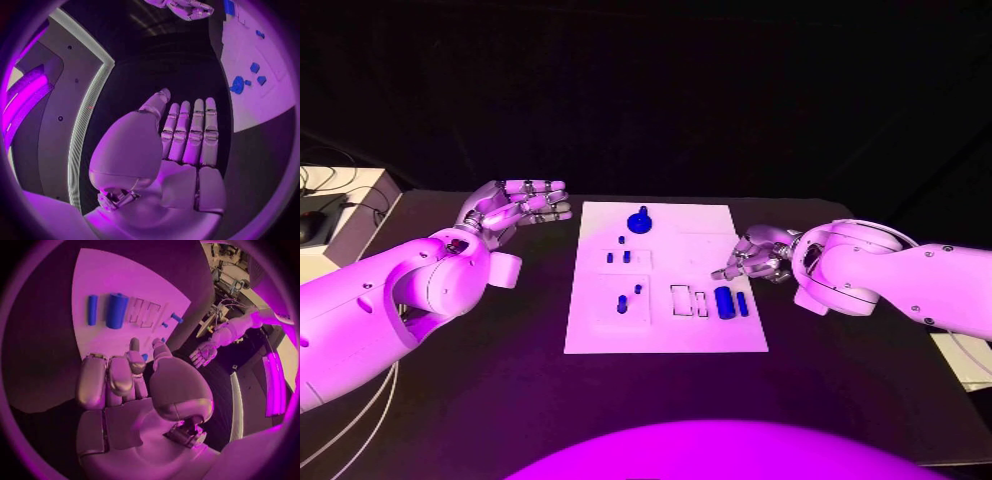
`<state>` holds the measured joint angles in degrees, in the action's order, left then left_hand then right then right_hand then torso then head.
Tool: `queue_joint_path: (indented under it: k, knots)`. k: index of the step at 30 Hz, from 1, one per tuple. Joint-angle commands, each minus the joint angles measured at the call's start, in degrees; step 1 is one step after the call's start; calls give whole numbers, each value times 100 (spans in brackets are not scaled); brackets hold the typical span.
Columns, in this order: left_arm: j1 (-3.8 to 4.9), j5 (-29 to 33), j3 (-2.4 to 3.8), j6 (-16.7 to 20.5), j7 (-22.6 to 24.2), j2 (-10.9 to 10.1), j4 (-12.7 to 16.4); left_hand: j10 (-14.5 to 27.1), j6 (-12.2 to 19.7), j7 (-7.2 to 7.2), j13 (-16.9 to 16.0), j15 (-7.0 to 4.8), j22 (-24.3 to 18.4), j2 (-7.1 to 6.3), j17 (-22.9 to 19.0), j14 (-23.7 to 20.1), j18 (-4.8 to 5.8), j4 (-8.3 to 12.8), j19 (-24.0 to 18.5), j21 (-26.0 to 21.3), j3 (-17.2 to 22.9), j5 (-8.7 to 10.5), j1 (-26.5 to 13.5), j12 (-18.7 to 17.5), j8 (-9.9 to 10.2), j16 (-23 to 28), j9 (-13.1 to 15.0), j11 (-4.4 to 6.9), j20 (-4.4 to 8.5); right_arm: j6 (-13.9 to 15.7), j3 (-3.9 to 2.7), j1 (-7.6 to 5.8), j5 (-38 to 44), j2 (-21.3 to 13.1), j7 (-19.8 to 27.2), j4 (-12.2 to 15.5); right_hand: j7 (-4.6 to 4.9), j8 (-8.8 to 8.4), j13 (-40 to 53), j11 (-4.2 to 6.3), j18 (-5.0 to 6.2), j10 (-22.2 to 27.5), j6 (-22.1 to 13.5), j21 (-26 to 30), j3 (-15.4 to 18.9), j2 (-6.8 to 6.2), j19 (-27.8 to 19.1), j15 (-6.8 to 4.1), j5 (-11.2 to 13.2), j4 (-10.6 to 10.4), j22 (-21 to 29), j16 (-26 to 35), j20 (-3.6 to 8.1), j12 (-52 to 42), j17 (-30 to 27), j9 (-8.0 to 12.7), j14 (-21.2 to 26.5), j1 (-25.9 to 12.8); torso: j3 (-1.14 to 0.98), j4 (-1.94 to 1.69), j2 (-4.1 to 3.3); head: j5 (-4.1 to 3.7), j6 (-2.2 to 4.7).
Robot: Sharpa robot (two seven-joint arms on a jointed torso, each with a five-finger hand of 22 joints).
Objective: Assemble the parts on the task board
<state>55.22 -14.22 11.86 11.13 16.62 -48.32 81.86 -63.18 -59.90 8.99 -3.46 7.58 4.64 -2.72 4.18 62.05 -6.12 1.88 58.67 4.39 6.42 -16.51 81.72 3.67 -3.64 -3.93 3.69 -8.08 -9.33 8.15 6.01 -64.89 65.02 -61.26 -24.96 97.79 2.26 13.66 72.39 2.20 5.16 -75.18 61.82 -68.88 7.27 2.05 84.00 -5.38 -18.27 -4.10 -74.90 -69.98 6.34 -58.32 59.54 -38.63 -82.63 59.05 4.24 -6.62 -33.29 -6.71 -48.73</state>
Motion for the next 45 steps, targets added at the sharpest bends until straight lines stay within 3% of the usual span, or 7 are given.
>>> queue_joint_path:
  k: [1, 6, 11, 15, 19, 26, 45]
  knots:
    - [-7, 43, 4, -111, 89, 3, 19, -32, -10, -11, 7, -7, 1, -3, 0, 20, 67, -21, 41, 30, 16, -14, 28, -10, 2, -8, -7, 11, 15, -569, 16, 7, 231, 2, -708, 34, -8, -50, 41, -10, -120, -48, 52, -30, -7, -14, 459, -7, 30, -71, -969, -4, -13, 36, 32, -65, -42, -34, 19, 5, 6, -43, -10]
    - [-10, 45, 4, -109, 88, -1, 24, -31, -8, -4, 8, -8, 1, -7, 0, 23, 68, -26, 41, 30, 20, -14, 25, -10, 3, -9, -7, 11, 15, -784, 43, 26, 389, 28, -950, -1, -20, -52, 59, -3, -129, -56, 79, -70, 2, 5, 460, -9, 40, -119, -981, -20, -14, 44, 68, -102, -43, -100, 32, 5, 16, -56, -27]
    - [-11, 45, 4, -107, 91, -3, 25, -30, -9, -6, 8, -7, 1, -11, -2, 18, 70, -30, 41, 29, 27, -14, 26, -11, 3, -7, -7, 11, 16, -738, 53, 71, 648, 69, -1070, -29, -37, -29, 93, 10, -140, -74, 78, -116, 8, -3, 463, -20, 29, -175, -993, -17, -2, 70, 109, -248, -49, -152, 21, -1, 13, -67, -43]
    - [-11, 45, 4, -104, 92, -6, 27, -30, -9, -6, 8, -7, 1, -11, -2, 18, 70, -30, 41, 29, 27, -14, 26, -11, 3, -7, -7, 11, 16, -759, 56, 92, 760, 113, -1111, -59, -53, 3, 117, 19, -150, -91, 63, -160, 0, -17, 465, -26, 27, -241, -1002, -31, 6, 68, 151, -436, -55, -207, 35, -19, 5, -88, -46]
    - [-11, 46, 4, -99, 93, -10, 28, -30, -10, -3, 8, -5, 1, -14, -2, 15, 71, -43, 41, 28, 31, -12, 17, -10, 2, -6, -7, 9, 16, -761, 59, 161, 779, 210, -1127, -112, -47, -14, 119, 14, -149, -81, 55, -154, 19, -48, 463, -23, 49, -277, -1001, -25, 3, 78, 151, -447, -55, -248, 46, -31, -1, -84, -52]
    - [-11, 48, 4, -104, 86, -10, 33, -25, -6, 2, 7, -3, 0, -16, -2, 12, 73, -58, 39, 26, 28, -13, 7, -10, 2, -6, -7, 7, 16, -684, 59, 253, 787, 397, -1129, -247, -34, -86, 129, 4, -144, -64, 58, -124, -9, -183, 461, -15, 104, -535, -996, -3, -5, 91, 149, -479, -54, -330, 61, -78, -1, -122, -79]
    - [-12, 73, 4, -118, 50, -16, 28, -9, 13, 15, 7, 2, -4, -21, -2, 6, 73, -96, 39, 22, 6, -14, -8, -9, 4, -7, -8, 0, 10, -657, 61, 387, 888, 764, -1132, -698, -28, -99, 114, -2, -141, -41, 46, -101, 19, -183, 459, -10, 90, -611, -992, 9, -10, 119, 146, -496, -54, -341, 105, -150, -4, -189, -114]
